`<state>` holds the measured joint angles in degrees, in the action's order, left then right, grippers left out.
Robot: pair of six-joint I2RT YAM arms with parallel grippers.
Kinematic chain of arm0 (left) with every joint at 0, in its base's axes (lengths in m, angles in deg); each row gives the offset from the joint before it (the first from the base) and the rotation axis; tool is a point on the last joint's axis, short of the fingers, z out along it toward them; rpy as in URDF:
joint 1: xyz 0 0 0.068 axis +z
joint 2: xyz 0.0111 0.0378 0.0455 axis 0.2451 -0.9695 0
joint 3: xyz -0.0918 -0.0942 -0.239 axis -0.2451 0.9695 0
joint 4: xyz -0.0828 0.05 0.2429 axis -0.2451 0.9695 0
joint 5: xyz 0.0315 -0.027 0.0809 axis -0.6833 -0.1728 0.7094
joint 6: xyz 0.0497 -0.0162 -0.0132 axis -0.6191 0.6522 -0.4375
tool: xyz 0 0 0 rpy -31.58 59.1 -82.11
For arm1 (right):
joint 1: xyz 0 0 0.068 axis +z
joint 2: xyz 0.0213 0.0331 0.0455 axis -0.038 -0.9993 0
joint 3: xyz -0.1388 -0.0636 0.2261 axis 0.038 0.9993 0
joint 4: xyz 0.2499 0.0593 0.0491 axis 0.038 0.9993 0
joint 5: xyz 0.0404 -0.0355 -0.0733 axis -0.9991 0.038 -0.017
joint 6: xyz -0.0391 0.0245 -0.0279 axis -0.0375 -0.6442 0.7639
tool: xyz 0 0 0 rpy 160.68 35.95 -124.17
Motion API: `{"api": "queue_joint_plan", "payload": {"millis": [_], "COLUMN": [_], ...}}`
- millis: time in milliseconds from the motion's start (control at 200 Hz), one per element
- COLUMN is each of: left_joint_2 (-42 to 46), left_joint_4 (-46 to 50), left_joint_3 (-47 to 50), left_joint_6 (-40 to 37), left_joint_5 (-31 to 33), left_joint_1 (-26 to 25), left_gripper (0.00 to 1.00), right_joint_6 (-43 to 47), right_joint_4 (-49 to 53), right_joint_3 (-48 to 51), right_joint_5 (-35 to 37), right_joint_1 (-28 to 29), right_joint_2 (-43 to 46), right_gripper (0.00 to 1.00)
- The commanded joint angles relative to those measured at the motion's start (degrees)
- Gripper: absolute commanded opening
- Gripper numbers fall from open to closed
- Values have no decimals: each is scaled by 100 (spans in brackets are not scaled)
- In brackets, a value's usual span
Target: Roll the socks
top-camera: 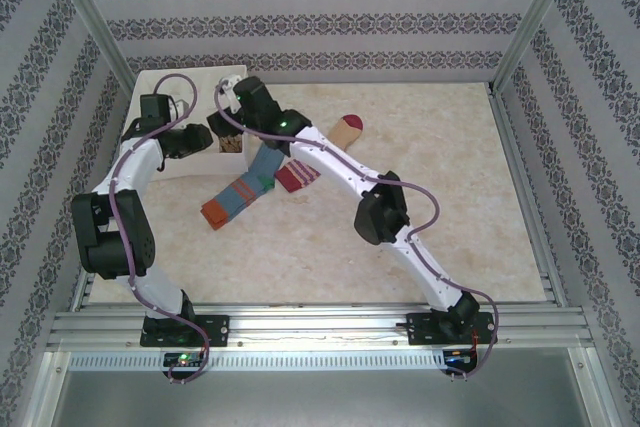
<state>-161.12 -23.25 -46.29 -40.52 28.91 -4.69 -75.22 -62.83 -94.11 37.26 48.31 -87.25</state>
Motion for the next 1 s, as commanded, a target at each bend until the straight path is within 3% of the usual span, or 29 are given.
{"api": "queue_joint_plan", "payload": {"millis": [0,105,220,365,540,759,994], "left_joint_2": [264,440,667,931,1257,1618,1912], "left_joint_4": [220,228,247,221,-57,-462,-417], "left_joint_3": [-220,-216,-89,316,1147,2179,2588], "left_joint_6": [-210,-295,-494,-663,-643,-337,-386], "left_joint_5": [-150,-323,-508,-597,-469,-235,15], "left_joint_1": [15,-17,-180,-617,-1210,-1599,-1602], "left_gripper": [40,40,40,40,40,40,40], "right_joint_6": [-404,-333,-216,-36,259,639,1142], "right_joint_4": [482,940,862,778,860,1140,1922], "right_joint_3": [-135,346,1762,3336,4327,4349,3395], "right_joint_5": [-256,-147,46,308,642,728,1056], "right_joint_1": [-156,-215,-239,-256,-275,-258,-12], "right_joint_2": [532,873,1516,2072,2222,1805,1029], "right_gripper": [67,66,64,60,58,58,57]}}
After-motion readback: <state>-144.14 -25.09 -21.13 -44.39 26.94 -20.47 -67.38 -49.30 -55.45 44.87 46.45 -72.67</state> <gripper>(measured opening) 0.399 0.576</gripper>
